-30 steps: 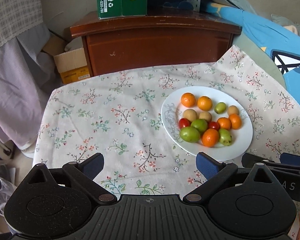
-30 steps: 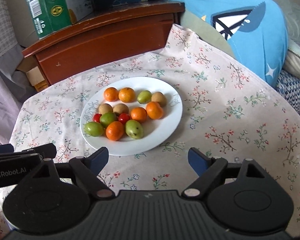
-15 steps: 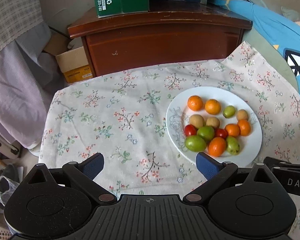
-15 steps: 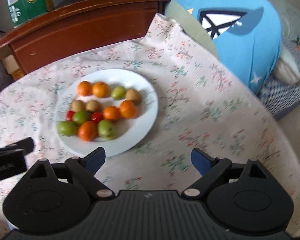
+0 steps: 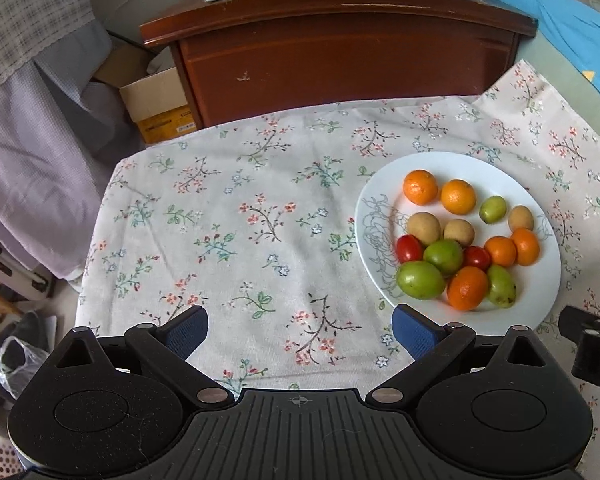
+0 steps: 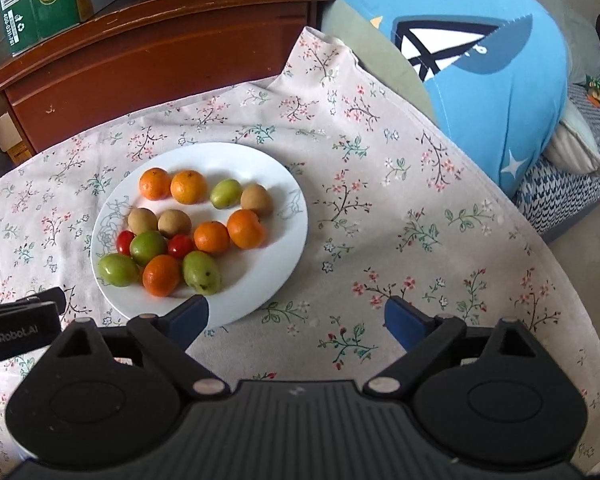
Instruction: Organize fruits
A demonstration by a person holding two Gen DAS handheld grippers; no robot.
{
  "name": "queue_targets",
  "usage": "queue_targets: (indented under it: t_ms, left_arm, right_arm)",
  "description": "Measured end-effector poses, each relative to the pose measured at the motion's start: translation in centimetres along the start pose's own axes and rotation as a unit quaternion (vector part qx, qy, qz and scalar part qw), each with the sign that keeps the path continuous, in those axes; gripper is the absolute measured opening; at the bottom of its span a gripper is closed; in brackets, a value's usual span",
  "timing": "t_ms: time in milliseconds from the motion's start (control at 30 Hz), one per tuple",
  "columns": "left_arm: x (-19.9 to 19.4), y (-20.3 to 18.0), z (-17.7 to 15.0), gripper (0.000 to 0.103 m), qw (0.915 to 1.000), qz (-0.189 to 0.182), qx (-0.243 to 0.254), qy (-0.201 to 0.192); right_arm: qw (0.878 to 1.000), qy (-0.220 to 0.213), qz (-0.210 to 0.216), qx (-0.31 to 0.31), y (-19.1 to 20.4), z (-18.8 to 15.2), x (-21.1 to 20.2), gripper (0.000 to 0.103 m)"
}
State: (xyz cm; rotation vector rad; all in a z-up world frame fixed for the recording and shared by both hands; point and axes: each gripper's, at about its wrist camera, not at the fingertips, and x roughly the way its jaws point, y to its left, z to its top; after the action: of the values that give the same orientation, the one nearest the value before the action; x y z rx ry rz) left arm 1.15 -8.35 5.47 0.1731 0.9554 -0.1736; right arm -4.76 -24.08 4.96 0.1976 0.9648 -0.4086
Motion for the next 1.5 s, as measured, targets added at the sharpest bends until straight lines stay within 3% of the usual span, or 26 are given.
queue_targets:
  t_ms: [1500]
  left_arm:
    - [-0.6, -0.2, -0.6, 0.1, 0.9999, 0.0, 0.012, -0.011]
  right_arm:
    - [0.998, -0.031, 0.015, -0.045, 1.3, -0.5, 0.2, 0.095]
